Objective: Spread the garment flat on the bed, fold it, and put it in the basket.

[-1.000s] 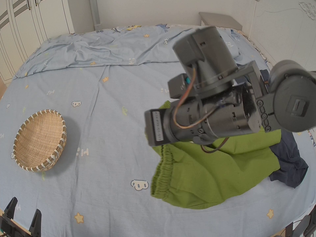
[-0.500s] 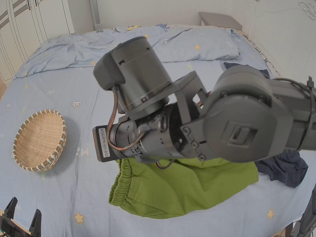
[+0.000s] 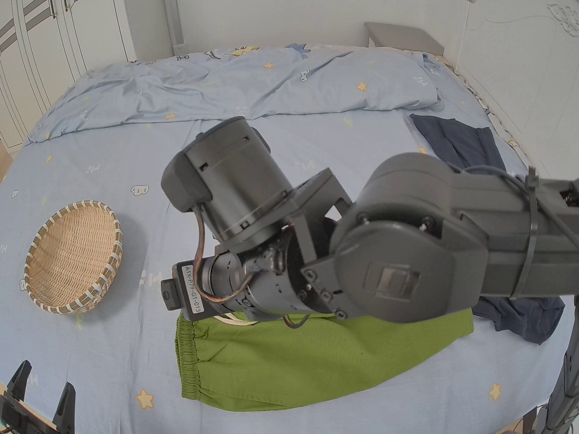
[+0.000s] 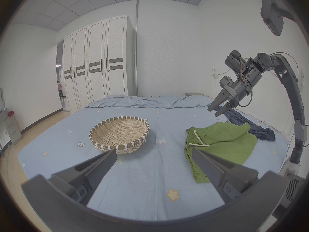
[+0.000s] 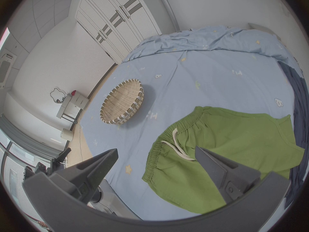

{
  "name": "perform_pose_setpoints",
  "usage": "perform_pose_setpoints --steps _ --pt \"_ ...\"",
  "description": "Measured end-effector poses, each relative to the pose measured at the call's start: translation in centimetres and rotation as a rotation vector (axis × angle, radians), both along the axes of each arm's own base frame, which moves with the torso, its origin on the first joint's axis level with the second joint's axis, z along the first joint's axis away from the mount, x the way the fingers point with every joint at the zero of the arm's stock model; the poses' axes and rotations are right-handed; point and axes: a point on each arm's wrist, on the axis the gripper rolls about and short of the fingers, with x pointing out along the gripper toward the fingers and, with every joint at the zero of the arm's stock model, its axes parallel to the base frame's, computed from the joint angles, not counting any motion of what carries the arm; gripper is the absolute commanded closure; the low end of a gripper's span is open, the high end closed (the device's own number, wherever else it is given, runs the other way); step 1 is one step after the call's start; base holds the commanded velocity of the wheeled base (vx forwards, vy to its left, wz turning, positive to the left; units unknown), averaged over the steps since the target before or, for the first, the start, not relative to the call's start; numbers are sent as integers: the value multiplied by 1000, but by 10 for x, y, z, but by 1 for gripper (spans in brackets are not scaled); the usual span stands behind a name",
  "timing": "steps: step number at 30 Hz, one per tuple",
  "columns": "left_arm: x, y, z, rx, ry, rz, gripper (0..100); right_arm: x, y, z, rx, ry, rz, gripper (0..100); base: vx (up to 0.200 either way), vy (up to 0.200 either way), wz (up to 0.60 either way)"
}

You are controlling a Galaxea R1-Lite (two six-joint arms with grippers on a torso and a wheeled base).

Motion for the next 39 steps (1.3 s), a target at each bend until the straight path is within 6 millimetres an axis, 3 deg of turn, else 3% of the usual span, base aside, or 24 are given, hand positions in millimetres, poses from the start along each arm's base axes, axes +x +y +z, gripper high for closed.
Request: perform_pose_setpoints --steps 5,10,13,16,20,25,29,34,39 --pt "0 0 0 15 -2 4 0 3 -14 -3 -24 27 -6 0 0 0 0" --pt "-1 0 4 6 -16 -1 0 6 -55 18 21 73 5 0 0 0 0" --pt "-4 0 19 -28 -32 -27 0 6 -83 34 67 94 8 0 0 0 0" --pt "-8 1 46 -61 -51 -83 0 8 -112 45 110 109 -1 0 0 0 0" --pt "-3 0 81 -119 -10 -197 0 8 -151 48 158 119 -32 0 0 0 0" --pt "27 -6 106 -220 136 -344 0 4 -189 43 210 105 -88 0 0 0 0" --pt "61 -14 113 -279 294 -470 0 0 -217 33 235 114 -151 0 0 0 0" --pt "105 -26 104 -299 513 -599 0 -12 -252 18 263 135 -221 0 0 0 0" --pt "138 -37 83 -254 691 -690 0 -32 -293 5 315 127 -270 0 0 0 0"
